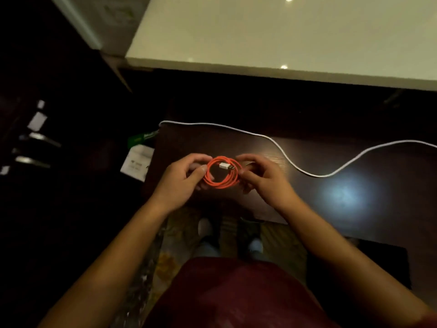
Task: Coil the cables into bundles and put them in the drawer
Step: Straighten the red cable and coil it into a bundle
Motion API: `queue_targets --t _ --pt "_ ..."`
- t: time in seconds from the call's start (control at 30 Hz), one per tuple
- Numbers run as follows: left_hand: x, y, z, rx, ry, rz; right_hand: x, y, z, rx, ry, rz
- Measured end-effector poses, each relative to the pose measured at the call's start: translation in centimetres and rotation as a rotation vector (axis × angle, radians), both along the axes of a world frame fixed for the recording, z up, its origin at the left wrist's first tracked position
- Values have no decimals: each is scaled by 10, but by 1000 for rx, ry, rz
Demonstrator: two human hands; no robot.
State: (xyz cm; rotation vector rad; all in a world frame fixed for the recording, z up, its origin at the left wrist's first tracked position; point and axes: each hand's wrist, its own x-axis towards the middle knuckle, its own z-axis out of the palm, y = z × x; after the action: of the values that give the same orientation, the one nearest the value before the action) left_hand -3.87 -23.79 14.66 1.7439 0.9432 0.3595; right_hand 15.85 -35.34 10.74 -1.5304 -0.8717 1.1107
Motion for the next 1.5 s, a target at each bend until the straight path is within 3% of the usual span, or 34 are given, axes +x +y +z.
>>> queue_targets --t 0.27,0.5,0.73,1.07,1.5 --pt "-76 44 -56 -77 143 164 -60 70 -46 -115 -121 216" --pt "-107 90 -98 -78 273 40 -98 108 -74 -271 -184 240" --pt "-114 118 -126 -72 353 -89 -113 130 -96 -371 -381 246" --pt "-110 132 -151 -20 433 -212 -118 137 -109 -494 -424 218" --pt "-113 142 -162 68 435 -250 -111 142 -113 -502 -554 318"
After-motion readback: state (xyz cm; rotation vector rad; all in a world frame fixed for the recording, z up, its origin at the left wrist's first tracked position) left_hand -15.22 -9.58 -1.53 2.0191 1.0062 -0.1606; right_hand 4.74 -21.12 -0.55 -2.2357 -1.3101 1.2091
